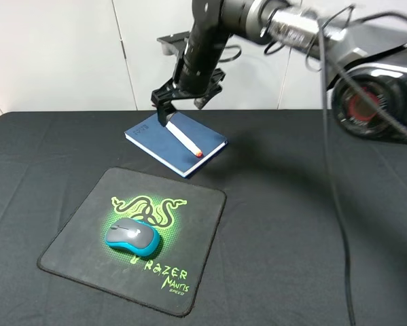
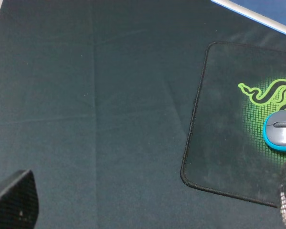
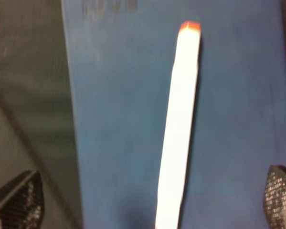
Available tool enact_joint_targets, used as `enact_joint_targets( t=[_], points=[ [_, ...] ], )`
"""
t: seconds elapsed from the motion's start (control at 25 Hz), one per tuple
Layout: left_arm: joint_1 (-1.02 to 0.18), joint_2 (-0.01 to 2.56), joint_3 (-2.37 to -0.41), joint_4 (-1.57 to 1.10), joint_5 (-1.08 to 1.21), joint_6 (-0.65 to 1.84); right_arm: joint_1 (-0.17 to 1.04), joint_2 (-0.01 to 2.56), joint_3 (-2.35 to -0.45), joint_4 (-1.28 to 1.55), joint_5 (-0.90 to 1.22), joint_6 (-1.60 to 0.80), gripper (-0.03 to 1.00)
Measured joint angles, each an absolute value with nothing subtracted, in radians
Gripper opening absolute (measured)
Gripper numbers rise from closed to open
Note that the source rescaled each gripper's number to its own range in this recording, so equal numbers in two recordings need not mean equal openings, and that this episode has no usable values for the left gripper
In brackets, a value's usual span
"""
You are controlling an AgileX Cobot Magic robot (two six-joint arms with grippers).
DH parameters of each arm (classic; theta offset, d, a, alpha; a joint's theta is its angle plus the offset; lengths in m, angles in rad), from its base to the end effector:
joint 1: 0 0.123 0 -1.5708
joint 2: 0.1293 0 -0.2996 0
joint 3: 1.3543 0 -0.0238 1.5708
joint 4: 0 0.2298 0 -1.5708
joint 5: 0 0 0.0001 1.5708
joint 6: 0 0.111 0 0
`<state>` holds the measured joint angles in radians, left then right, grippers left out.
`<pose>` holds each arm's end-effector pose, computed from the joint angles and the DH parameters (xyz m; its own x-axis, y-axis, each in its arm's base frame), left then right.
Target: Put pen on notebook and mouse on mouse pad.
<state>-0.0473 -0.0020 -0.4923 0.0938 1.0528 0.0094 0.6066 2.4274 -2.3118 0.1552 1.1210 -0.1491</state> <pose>-0.0191 0.0100 0.2570 -0.4526 0.0772 -0.8884 -0.0001 0.9962 0.0866 0.4230 0.3123 0.2055 -0.6960 -0.5807 -0.4223 -0.6705 0.7361 0.0928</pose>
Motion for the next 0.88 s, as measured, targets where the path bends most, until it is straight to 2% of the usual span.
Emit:
enact_joint_targets(
  t=[0.16, 0.52, 0.64, 0.88],
  points=[
    [-0.047, -0.002, -0.492, 0.094, 1.053, 0.009, 0.607, 2.36, -2.312, 0.124, 1.21, -0.103, 1.0],
    [-0.047, -0.002, -0.492, 0.094, 1.053, 0.009, 0.607, 2.193, -2.286, 0.114, 1.215, -0.017, 1.0],
    [-0.047, -0.002, -0.492, 0.094, 1.053, 0.009, 0.607, 2.097, -2.188, 0.11, 1.215, -0.015, 1.0],
    [-0.047, -0.002, -0.492, 0.092, 1.053, 0.009, 0.607, 1.869, -1.878, 0.11, 1.215, -0.013, 1.0]
  ],
)
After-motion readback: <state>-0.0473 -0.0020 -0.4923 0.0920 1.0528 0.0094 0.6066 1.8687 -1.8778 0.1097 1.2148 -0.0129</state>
